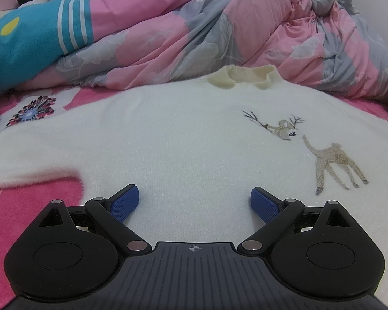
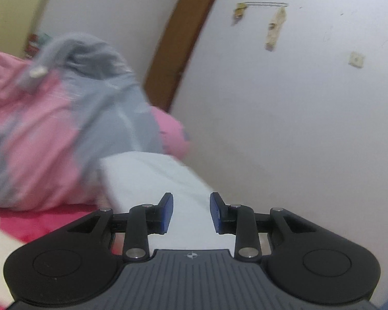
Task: Fold clothes
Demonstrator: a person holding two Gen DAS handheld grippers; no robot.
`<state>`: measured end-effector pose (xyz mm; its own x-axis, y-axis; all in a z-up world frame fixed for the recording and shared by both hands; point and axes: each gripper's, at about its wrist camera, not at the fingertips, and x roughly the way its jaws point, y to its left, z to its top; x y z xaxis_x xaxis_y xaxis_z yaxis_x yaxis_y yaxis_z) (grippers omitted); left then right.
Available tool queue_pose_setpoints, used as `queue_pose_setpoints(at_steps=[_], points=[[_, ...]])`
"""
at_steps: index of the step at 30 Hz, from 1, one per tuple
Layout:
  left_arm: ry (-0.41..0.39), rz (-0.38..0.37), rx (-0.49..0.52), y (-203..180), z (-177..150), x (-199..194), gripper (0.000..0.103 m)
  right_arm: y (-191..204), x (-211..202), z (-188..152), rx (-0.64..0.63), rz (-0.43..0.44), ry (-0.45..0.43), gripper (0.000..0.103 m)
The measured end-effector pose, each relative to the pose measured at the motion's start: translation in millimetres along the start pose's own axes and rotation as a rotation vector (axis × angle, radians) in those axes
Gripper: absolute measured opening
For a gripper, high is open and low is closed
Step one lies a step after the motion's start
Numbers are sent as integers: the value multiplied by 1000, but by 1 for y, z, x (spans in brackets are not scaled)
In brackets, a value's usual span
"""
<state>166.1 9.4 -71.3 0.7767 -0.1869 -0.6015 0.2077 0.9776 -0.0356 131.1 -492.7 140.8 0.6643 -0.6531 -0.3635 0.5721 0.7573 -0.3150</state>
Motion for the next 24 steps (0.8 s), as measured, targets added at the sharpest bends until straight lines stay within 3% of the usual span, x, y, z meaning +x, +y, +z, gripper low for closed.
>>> queue_pose_setpoints(at_steps=[5, 7, 11, 13, 14, 15, 21, 24], points=[[-1, -7, -8, 2, 0, 0, 95, 41, -39, -28, -38, 211, 44, 33], [-2, -11, -12, 2, 0, 0, 95, 48, -42, -43, -36, 247, 82, 33], [-2, -12, -15, 3, 0, -1, 96, 38, -20, -79, 104, 303, 222, 32], [-2, -11, -12, 2, 0, -1, 96, 27, -3, -106, 191, 311, 284, 32], [-1, -10, -10, 2, 0, -1, 96, 26, 5, -119, 176, 297, 296, 32], [-1, -10, -9, 1, 0, -1, 96, 26, 13, -131, 155, 282, 307, 32], [1, -3, 0, -1, 0, 0, 97, 66, 47, -191, -315, 126, 259, 31], [0, -2, 2, -1, 0, 0, 97, 76, 61, -204, -414, 89, 249, 31]])
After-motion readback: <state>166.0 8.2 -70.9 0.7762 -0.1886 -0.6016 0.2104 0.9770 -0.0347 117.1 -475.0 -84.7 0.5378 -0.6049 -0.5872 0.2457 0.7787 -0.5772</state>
